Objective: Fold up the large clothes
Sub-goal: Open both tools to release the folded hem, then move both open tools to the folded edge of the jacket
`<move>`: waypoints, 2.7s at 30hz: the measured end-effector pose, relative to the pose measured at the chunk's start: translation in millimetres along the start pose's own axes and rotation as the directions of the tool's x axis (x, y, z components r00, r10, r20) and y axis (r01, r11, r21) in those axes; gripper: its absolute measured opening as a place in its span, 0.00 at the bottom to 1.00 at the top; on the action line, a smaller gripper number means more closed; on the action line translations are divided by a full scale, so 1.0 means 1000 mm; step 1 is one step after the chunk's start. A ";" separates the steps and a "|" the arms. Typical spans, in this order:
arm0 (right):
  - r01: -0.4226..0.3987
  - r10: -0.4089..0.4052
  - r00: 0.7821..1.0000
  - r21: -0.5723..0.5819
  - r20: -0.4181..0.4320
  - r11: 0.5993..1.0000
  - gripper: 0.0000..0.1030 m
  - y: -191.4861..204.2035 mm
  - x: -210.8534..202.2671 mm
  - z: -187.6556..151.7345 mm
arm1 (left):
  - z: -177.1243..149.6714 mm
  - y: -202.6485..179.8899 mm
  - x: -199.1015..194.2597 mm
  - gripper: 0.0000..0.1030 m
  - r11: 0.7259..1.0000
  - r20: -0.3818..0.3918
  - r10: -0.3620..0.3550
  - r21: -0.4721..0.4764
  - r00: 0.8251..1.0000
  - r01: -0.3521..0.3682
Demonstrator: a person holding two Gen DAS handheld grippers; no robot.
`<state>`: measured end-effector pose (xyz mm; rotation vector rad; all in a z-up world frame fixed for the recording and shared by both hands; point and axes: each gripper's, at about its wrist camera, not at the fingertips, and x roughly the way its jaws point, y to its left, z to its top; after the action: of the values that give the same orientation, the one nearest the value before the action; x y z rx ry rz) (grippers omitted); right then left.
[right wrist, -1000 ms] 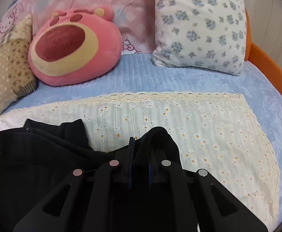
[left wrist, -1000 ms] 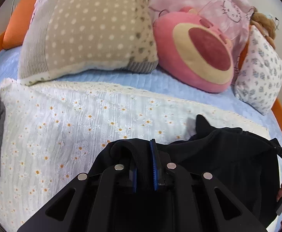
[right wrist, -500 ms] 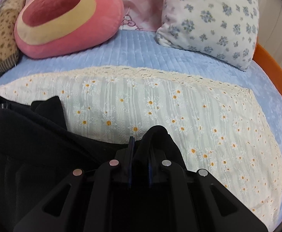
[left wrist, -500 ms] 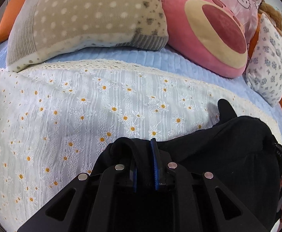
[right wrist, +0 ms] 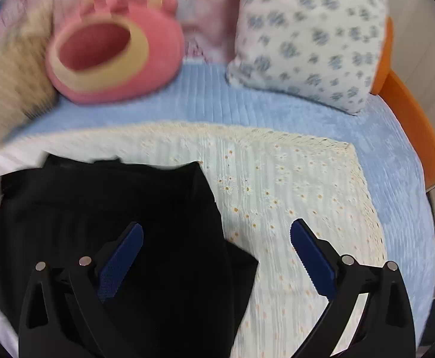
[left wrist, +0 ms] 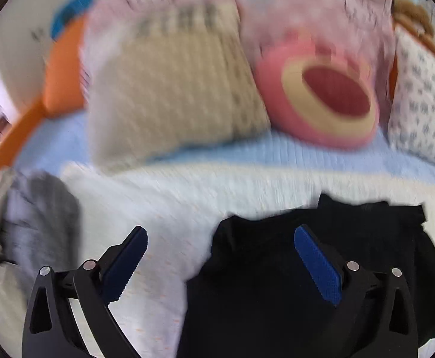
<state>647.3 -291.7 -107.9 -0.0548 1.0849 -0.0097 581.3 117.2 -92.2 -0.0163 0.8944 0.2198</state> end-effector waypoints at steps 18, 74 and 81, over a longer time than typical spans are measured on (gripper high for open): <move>-0.121 0.128 0.991 -0.192 0.028 0.974 0.66 0.103 -0.038 -0.174 | -0.172 -0.058 -0.036 0.97 0.965 -0.168 -0.258 0.013 0.951 0.264; -0.076 0.091 0.990 -0.148 0.103 0.986 0.60 0.013 -0.004 -0.241 | -0.228 0.080 0.036 0.97 0.381 0.174 -0.703 -0.727 0.690 0.571; -0.062 0.079 0.990 -0.145 0.115 0.988 0.60 0.015 -0.006 -0.242 | -0.227 0.058 0.030 0.97 0.565 0.083 -0.631 -0.633 0.772 0.530</move>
<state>430.7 -285.7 -216.0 -0.1422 0.9650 0.1330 412.9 155.2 -253.4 -0.9763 0.8850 -0.1277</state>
